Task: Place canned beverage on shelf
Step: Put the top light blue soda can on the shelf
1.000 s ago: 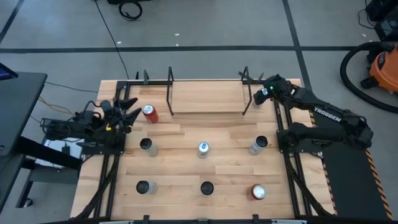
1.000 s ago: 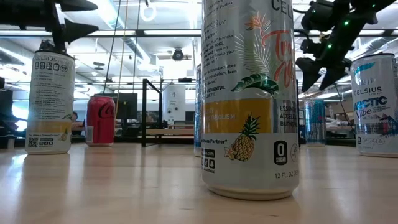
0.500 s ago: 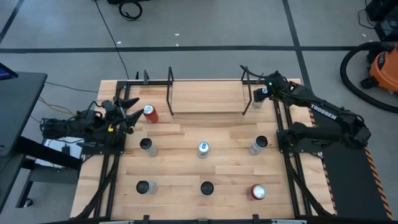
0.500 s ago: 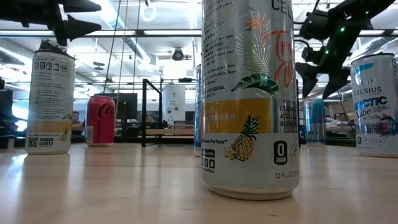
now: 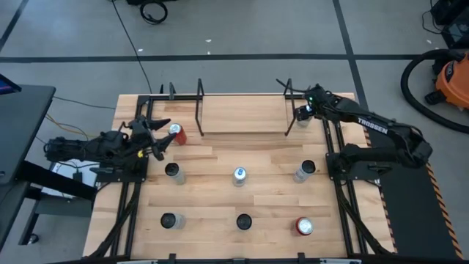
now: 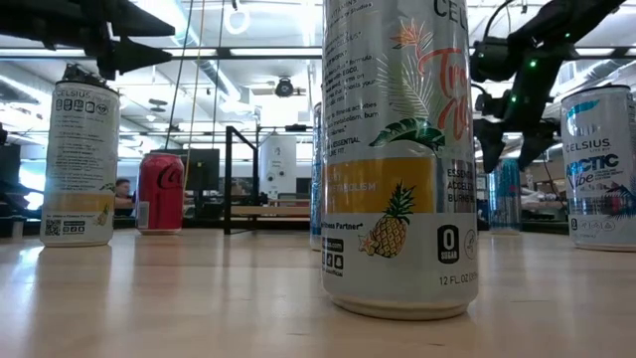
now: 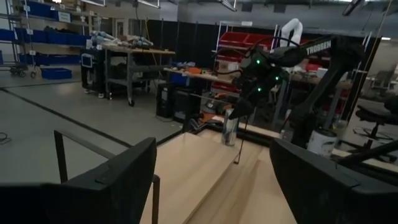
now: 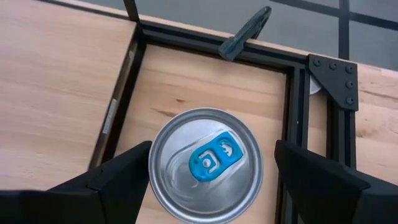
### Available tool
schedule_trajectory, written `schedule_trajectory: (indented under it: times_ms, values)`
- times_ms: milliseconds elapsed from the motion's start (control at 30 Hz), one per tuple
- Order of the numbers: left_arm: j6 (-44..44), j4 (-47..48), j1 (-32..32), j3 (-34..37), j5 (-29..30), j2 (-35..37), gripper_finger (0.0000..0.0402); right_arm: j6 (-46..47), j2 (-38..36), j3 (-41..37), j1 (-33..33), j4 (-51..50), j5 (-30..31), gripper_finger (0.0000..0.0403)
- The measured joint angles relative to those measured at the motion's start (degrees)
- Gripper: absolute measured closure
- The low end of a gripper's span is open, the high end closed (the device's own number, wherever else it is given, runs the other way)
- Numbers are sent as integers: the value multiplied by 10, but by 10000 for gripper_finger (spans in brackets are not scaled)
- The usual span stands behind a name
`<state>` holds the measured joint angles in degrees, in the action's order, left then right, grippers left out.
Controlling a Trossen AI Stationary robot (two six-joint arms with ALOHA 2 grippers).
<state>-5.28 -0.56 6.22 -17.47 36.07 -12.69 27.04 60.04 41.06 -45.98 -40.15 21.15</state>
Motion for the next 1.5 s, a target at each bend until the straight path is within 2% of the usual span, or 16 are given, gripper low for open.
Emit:
schedule_trajectory:
  times_ms: [133, 433, 700, 900, 1167, 1367, 1500]
  values:
    - [1, -9, 0, 0, 0, -4, 86, -1, 8, 0, 0, 0, 0, 72]
    - [35, -34, 0, 0, 0, -4, 86, -10, 7, 0, 0, -2, -1, 154]
    - [51, -65, 0, 0, 0, -4, 86, -16, 7, 11, 0, -17, -6, 153]
    - [64, -66, 0, 0, 0, -4, 86, -22, 7, 86, 3, -69, -7, 154]
    - [66, -77, 0, 0, 0, -4, 86, -48, 7, 239, 6, -148, 12, 153]
    - [66, -77, 0, 0, 0, -4, 86, -48, 7, 336, 7, -147, 14, 153]
    - [66, -78, 0, 0, 0, -4, 86, -48, 8, 362, 17, -102, 8, 153]
